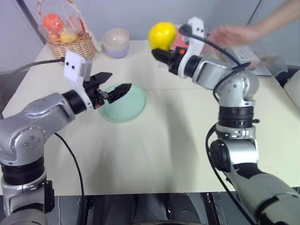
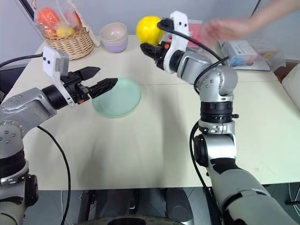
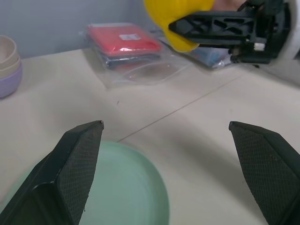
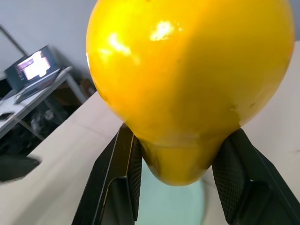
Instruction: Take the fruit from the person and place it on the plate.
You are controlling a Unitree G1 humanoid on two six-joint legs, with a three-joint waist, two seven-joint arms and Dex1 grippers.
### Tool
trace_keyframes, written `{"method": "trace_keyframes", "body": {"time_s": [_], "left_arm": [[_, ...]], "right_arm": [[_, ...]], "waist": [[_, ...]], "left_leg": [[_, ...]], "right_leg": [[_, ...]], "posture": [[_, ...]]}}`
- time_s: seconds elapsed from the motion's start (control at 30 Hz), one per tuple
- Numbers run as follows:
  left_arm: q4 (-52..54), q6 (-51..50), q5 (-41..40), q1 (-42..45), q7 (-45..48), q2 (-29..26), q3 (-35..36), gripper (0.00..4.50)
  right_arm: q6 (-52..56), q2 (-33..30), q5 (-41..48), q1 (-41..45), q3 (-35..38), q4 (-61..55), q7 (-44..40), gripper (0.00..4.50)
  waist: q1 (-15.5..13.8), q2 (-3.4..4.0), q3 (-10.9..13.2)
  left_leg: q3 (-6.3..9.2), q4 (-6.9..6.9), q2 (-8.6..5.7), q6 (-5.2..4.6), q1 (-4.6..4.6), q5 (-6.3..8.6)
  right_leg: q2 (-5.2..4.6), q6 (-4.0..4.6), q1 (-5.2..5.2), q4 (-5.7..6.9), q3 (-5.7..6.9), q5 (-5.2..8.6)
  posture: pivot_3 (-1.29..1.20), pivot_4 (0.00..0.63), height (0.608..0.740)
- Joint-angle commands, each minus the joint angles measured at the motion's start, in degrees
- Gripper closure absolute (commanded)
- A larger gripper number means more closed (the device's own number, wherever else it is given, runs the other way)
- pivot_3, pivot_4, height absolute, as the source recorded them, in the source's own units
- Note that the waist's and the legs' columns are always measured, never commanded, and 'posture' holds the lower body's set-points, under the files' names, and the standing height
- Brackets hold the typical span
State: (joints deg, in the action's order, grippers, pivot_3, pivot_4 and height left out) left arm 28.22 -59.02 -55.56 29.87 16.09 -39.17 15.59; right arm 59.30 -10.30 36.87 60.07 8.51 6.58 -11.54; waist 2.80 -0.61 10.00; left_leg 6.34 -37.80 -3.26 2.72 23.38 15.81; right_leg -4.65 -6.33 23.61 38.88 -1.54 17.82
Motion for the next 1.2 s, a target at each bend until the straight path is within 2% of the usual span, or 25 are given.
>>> {"method": "trace_keyframes", "body": {"time_s": [0.03,0.27,0.5,0.77,0.97,1.03,1.2], "left_arm": [[1.55,0.88,0.31,-1.07,-0.53,-2.07,4.07,0.00],[5.81,-1.48,-2.28,-6.79,-4.29,-4.30,9.96,0.00],[9.50,-3.71,-6.41,-12.20,-8.76,-6.16,15.30,0.00],[11.55,-3.61,-11.25,-15.22,-12.28,-7.56,17.47,0.00],[11.27,-2.63,-13.33,-15.25,-13.97,-8.22,16.32,0.00],[11.09,-2.45,-13.91,-15.32,-13.89,-8.52,16.07,0.00],[10.47,-1.83,-14.17,-15.61,-12.51,-9.39,14.60,0.00]], "right_arm": [[-0.59,2.93,-0.88,-2.50,-3.17,-3.66,0.12,3.01],[-4.33,10.22,-5.11,-7.15,-10.53,0.19,-1.72,3.01],[-10.98,13.43,-12.39,-9.95,-19.24,8.24,-6.60,3.01],[-16.28,14.45,-17.51,-9.86,-19.83,15.12,-8.30,3.01],[-14.82,13.84,-17.95,-10.72,-19.17,12.48,-9.84,0.11],[-12.67,12.59,-16.93,-11.51,-18.85,8.95,-11.12,0.05],[-3.78,3.12,-9.87,-11.44,-12.60,-7.75,-16.44,0.05]], "waist": [[-0.07,0.00,0.00],[-0.05,0.00,0.00],[-0.22,0.00,0.00],[-0.16,0.00,0.00],[-0.18,0.00,0.00],[-0.18,0.00,0.00],[-0.65,0.01,0.01]], "left_leg": [[0.00,0.00,0.00,0.00,0.00,0.00],[0.00,0.02,-0.01,0.03,0.02,-0.02],[0.01,0.02,-0.02,0.05,0.01,-0.02],[0.02,0.04,-0.03,0.07,0.01,-0.03],[0.02,0.05,-0.03,0.08,0.01,-0.04],[0.02,0.05,-0.03,0.08,0.01,-0.04],[0.03,0.04,-0.06,0.08,0.02,-0.04]], "right_leg": [[0.00,0.00,0.01,0.00,0.00,0.00],[-0.02,0.00,0.05,0.01,-0.03,0.00],[-0.02,0.00,0.05,0.02,-0.03,0.00],[-0.02,0.00,0.06,0.01,-0.02,0.00],[-0.02,0.01,0.06,0.01,-0.02,0.00],[-0.02,0.01,0.06,0.01,-0.02,0.00],[-0.06,0.01,0.01,-0.02,-0.02,0.00]], "posture": [[0.00,0.150,0.740],[0.00,0.150,0.740],[0.00,0.150,0.740],[0.00,0.150,0.740],[0.00,0.150,0.740],[0.00,0.150,0.740],[0.00,0.150,0.740]]}}
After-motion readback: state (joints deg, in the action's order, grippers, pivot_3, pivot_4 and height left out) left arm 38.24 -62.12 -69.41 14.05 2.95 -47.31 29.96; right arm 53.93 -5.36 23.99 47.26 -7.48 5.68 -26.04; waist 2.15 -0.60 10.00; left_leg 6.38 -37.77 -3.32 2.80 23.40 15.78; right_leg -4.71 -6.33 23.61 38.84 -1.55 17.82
